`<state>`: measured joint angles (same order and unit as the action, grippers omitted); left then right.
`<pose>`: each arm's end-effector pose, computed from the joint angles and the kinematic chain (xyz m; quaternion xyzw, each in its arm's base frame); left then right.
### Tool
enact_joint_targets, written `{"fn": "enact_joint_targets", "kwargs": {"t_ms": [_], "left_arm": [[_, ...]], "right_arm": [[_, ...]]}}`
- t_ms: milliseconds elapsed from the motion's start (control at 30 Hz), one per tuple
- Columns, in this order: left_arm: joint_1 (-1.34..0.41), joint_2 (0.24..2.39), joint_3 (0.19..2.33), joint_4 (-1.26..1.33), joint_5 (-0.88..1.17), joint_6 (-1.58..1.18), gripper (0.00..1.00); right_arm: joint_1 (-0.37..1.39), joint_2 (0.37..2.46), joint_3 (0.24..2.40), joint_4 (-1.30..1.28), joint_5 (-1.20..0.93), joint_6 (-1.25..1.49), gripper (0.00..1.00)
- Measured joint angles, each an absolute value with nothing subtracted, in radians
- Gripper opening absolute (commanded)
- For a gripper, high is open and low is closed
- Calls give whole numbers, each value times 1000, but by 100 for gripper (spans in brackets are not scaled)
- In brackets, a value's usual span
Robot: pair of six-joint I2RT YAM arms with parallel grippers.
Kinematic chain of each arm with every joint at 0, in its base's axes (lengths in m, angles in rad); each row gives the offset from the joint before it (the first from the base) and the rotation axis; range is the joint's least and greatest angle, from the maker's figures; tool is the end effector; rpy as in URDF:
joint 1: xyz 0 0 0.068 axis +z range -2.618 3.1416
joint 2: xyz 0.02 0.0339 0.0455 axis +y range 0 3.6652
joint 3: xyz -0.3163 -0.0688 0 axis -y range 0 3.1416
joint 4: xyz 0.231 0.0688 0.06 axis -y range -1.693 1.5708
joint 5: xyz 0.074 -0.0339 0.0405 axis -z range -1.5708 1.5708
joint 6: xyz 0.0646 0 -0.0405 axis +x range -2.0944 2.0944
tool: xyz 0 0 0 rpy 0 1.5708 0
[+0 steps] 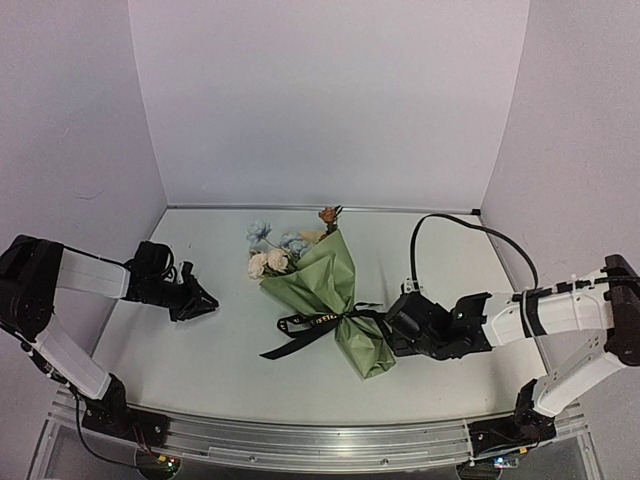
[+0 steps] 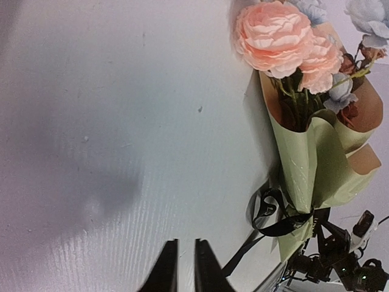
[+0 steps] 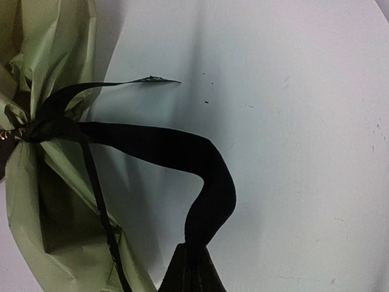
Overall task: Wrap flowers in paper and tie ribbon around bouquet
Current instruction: Tie the half-tied ribbon around the folded bouquet, then reset both arms
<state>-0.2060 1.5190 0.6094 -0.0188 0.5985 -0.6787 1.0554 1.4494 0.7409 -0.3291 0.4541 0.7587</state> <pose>0.2560 -0.0907 0.1819 -0.1218 0.9033 -0.3819 0.1529 0.1544 0.2151 0.2090 -0.0803 0.9384 0.0684 0.3292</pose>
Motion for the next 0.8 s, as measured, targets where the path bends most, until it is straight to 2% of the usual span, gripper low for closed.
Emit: {"fn": "enact_joint_targets", "kwargs": {"t_ms": [67, 233, 567, 700, 800], "left_arm": [[-224, 1510, 612, -24, 598, -673, 28], [-292, 1507, 650, -45, 579, -655, 35], [-335, 1507, 688, -46, 551, -655, 36], [-335, 1507, 688, -49, 545, -655, 37], [-335, 1507, 688, -49, 545, -655, 39]], "right_arm": [[1055, 1449, 742, -350, 454, 757, 2], [1055, 1454, 763, -396, 420, 758, 0], [1189, 1733, 1097, -363, 246, 799, 0], [1230, 1778, 1177, -348, 180, 802, 0], [1235, 1776, 1196, -349, 169, 801, 7]]}}
